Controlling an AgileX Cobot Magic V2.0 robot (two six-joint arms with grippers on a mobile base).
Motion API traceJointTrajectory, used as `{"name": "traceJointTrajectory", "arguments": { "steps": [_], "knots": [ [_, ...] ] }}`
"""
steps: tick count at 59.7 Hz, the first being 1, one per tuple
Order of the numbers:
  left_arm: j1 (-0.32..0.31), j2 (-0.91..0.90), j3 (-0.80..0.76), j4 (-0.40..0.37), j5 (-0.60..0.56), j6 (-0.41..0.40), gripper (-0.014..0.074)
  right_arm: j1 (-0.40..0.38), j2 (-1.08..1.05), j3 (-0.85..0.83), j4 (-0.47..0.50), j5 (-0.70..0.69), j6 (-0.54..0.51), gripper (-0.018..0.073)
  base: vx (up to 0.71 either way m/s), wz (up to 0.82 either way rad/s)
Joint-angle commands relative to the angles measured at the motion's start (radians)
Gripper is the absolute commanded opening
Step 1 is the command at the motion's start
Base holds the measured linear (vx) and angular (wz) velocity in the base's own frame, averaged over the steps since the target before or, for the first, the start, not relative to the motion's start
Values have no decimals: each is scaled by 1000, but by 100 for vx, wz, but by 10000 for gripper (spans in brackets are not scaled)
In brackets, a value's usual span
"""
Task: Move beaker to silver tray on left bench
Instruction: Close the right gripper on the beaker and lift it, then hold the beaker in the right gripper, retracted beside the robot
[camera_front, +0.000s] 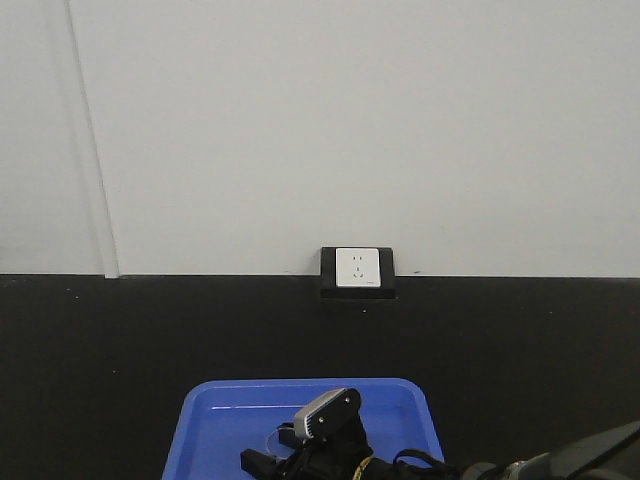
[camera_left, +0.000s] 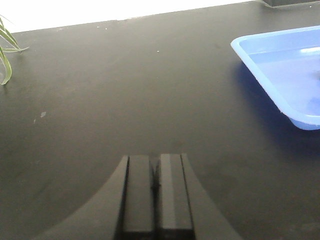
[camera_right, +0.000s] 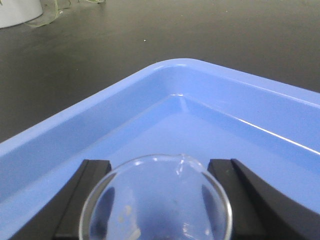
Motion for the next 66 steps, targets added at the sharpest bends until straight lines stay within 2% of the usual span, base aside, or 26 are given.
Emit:
{"name": "traceJointTrajectory", "arguments": {
  "steps": [1,9,16,22,30,36,40,54,66],
  "knots": [
    [-6,-7,20,-3,-75,-2,1,1,-102,-23,14,-79,6,-17,0,0],
    [-6,-7,20,-3,-75,-2,1,1,-195,-23,-17,-41,6,-15,0,0],
    [-6,-7,20,-3,-75,-2,1,1,-337,-23,-62,117,13,-15,0,0],
    [-6,-7,20,-3,-75,-2,1,1,-478,-23,-105,345,83,-15,0,0],
    [-6,-7,20,-3,-75,-2,1,1,-710,-13,-199,711,231,-14,0,0],
    [-6,-7,20,-3,-75,-2,1,1,-863,50,-236,875,248,-14,0,0],
    [-6,-7,20,-3,-75,-2,1,1,-987,133,-246,916,239,-12,0,0],
    [-6,-7,20,-3,-75,-2,1,1,-1377,448,-246,920,226,-11,0,0],
    [-6,-7,20,-3,-75,-2,1,1,-1577,566,-250,940,226,-11,0,0]
  ]
}}
